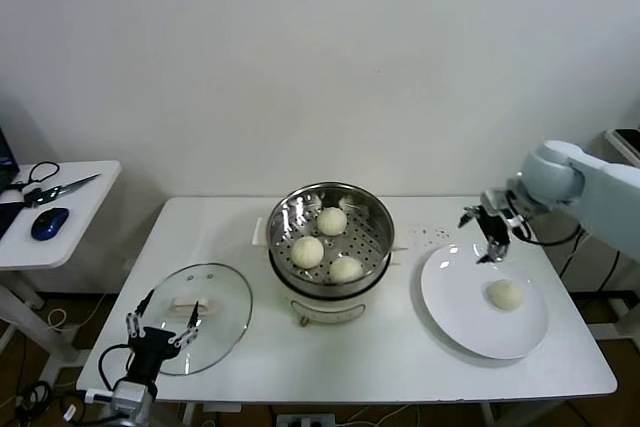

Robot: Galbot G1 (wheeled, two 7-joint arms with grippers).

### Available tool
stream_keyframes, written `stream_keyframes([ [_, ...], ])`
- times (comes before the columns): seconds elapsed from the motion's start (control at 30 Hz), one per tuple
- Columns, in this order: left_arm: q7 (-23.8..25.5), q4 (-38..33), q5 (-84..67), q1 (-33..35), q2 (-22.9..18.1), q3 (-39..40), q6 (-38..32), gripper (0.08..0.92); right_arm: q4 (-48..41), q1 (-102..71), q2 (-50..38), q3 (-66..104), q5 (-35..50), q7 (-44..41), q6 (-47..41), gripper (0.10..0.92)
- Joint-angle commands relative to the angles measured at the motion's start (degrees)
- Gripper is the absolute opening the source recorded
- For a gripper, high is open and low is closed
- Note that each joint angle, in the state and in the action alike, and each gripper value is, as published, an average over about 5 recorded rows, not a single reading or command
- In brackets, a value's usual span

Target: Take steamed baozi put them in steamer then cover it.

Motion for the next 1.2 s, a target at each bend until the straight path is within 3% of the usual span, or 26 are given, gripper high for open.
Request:
stream_keyframes([
  [0.03,0.01,-0.19,0.10,0.09,-0.11,-0.07,0.02,0.823,-7.56,-17.81,-4.41,10.99,-4.03,-0.67,-3.77,0.823],
  [0.63,-0.04,0.06,0.25,-0.05,-0.22,-0.86,0.42,0.823,-20.98,-26.52,5.97,23.65,-11.02,-0.10,-1.50,0.823],
  [1.2,-0.08,0.12,0.44,0.15,-0.59,-0.83,0.42,0.823,-22.07,-26.17,7.80,23.00,-11.51,-0.83,-0.93,0.812],
])
